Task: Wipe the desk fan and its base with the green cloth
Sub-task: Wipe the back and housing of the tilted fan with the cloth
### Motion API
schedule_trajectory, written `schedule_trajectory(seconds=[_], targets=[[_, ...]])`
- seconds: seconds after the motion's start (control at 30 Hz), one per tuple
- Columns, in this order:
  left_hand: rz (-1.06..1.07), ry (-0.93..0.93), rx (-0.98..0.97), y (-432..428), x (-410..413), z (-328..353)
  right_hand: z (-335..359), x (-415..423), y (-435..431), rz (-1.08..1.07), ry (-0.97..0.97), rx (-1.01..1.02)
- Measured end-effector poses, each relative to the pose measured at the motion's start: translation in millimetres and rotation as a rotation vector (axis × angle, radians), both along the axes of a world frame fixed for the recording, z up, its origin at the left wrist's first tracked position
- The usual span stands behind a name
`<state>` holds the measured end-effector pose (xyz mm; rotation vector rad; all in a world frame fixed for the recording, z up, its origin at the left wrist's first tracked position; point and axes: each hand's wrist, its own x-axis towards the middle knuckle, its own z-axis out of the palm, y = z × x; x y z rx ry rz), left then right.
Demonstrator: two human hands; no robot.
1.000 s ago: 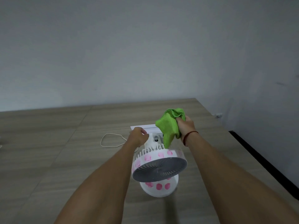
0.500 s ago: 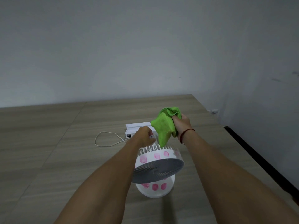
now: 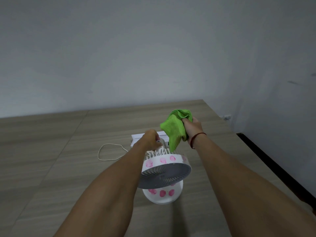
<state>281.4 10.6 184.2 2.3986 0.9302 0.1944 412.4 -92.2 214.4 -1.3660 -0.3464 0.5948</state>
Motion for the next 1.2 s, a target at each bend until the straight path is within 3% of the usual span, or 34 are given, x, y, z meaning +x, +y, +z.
schedule_trajectory(seconds=[0.3,0.47,0.57,0.7,0.8,0.93,1.07,1.2], targets=[[0.019,0.045,0.001,31,23,4,-3,9,20,-0.018,0.040,-0.002],[0.123,0.109,-0.094,28,19,10,3,1,22,0.002,0.072,0.022],[0.193,-0.148,-0.095,24,9,22,14,-9,21,0.009,0.139,0.105],[0.314,-0.590,-0.708,3,1,46,29,-30,22,0.064,0.235,0.248],[0.279,-0.771,-0.911,-9,-4,58,31,-41,18,0.088,0.228,0.236],[0.385,-0.784,-0.646,-23,-12,54,18,-36,-1,-0.005,-0.108,-0.063],[0.217,-0.588,-0.316,-37,-20,41,-2,-34,-25,-0.055,-0.476,-0.420],[0.116,-0.479,-0.118,-43,-26,30,-21,-41,-36,-0.031,-0.528,-0.595]])
